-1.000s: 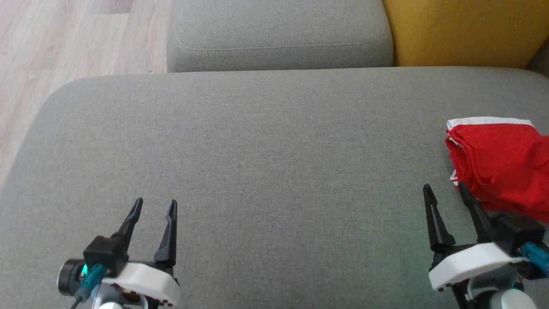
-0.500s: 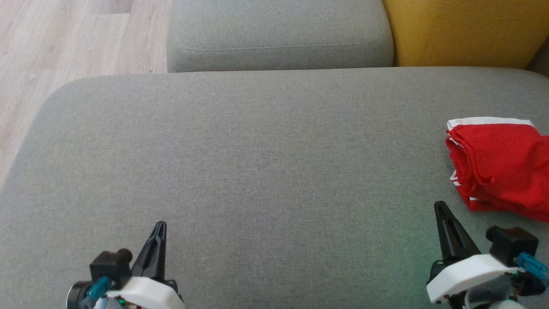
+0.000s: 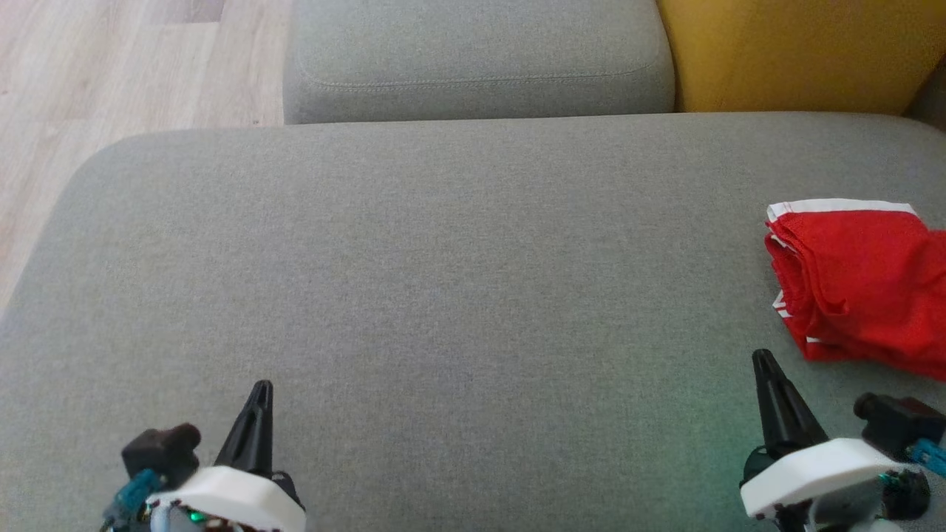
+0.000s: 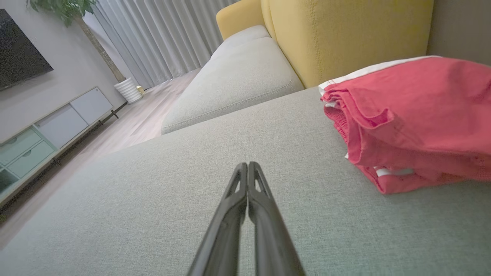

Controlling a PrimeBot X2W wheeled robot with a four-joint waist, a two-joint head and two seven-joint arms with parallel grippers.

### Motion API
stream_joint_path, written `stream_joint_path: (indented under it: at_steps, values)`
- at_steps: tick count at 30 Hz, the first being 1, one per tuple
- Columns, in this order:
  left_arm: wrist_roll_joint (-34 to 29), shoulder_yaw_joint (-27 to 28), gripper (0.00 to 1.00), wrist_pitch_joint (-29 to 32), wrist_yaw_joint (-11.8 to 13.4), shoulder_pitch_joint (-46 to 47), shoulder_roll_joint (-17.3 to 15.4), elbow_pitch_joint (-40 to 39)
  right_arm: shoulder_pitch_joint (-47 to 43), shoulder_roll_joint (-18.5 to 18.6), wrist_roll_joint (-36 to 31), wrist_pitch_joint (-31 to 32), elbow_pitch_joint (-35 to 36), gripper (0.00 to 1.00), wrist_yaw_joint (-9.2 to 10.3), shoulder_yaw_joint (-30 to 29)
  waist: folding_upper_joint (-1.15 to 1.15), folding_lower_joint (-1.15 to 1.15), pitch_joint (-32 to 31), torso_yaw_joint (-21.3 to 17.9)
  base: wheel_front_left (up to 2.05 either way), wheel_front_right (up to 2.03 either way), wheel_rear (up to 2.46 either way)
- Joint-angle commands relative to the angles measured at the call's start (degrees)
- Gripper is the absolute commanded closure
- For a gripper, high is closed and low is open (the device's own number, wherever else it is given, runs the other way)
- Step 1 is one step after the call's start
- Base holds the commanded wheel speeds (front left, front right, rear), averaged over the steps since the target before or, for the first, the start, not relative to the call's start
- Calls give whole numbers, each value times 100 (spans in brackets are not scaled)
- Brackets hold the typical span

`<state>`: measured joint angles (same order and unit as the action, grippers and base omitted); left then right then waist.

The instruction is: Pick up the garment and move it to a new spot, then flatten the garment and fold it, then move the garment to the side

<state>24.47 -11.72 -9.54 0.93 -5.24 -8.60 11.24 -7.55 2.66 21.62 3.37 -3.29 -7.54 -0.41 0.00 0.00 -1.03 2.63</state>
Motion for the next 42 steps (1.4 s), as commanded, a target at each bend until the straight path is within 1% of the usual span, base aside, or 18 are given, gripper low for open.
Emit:
stream_joint_path:
  at_steps: [1,39,42]
  values:
    - [154,157,100,38,-54,324,-23,-159,309,66,186,-18,147,100,1,-15,0,0,1,-3,0,0,0]
    - [2586,752,100,599,-342,622,183,1,690,126,2787,18,-293,100,3,-127,0,0,45,-98,0,0,0]
    - [2711,783,100,628,-357,638,194,9,710,127,2920,22,-316,100,3,-135,0,0,47,-103,0,0,0]
